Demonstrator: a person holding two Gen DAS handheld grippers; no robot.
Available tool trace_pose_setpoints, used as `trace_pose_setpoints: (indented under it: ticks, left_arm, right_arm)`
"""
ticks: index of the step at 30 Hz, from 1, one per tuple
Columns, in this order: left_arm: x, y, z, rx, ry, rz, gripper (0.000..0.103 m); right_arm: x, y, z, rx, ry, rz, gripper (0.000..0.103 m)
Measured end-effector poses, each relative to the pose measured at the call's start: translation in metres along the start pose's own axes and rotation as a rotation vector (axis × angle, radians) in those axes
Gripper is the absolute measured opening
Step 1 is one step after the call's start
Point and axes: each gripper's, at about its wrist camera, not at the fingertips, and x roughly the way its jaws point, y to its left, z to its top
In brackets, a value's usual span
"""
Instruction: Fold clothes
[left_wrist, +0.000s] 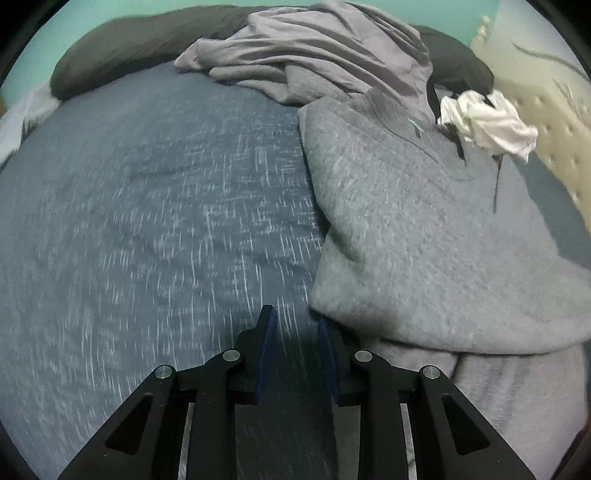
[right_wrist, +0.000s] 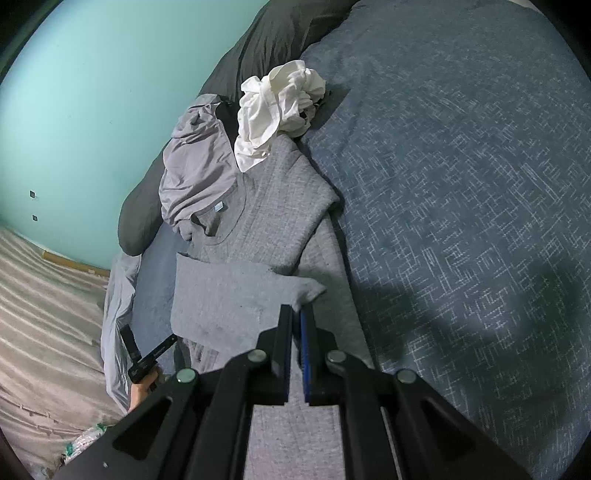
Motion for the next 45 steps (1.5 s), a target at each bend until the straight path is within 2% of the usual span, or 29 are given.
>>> trace_pose_setpoints:
  ticks: [3, 8, 12, 17, 20, 24, 28, 33, 35, 36, 45]
  left_arm:
    - [0.002, 0.003, 0.004, -0.014, -0.019, -0.012, 0.026]
    - [-0.003, 0.006, 0.014, -0.061, -0.072, -0.076, 0.025]
    - [-0.008, 0.001, 0.015, -0.028, -0.107, -0.128, 0.024]
    - [-0.009, -0.014, 0.004, 0.073, -0.080, -0.143, 0.024]
    - [-0.015, -0.014, 0.000, 0.075, -0.088, -0.197, 0.026]
    - [-0.016, -0.010, 0.004, 0.050, -0.098, -0.210, 0.027]
    - [-0.012, -0.007, 0.010, 0.034, -0.104, -0.165, 0.034]
    - [0.003, -0.008, 0.011, 0.046, -0.078, -0.140, 0.034]
    - [0.004, -0.009, 0.010, 0.064, -0.075, -0.129, 0.020]
    - [0.003, -0.009, 0.009, 0.072, -0.077, -0.119, 0.008]
    - [-0.025, 0.013, 0.015, 0.045, -0.117, -0.049, 0.006]
  right_arm:
    - [0.000, -0.004, 0.001, 0.006, -0.002, 0.002, 0.004]
    - [0.002, -0.006, 0.002, 0.011, 0.000, 0.005, 0.004]
    - [0.004, -0.005, 0.002, 0.010, 0.001, 0.009, 0.004]
    - [0.006, -0.006, 0.001, 0.015, 0.005, 0.010, 0.004]
    - [0.007, -0.006, 0.000, 0.015, 0.008, 0.010, 0.004]
    - [0.008, -0.006, 0.000, 0.017, 0.009, 0.011, 0.004]
    - [0.010, -0.003, -0.001, 0.009, 0.012, 0.013, 0.004]
    - [0.011, -0.001, -0.002, 0.004, 0.018, 0.015, 0.004]
    - [0.012, -0.001, -0.003, 0.005, 0.020, 0.015, 0.004]
    - [0.012, -0.001, -0.003, 0.004, 0.021, 0.013, 0.004]
    - [0.001, 0.012, -0.010, -0.029, 0.027, 0.007, 0.004]
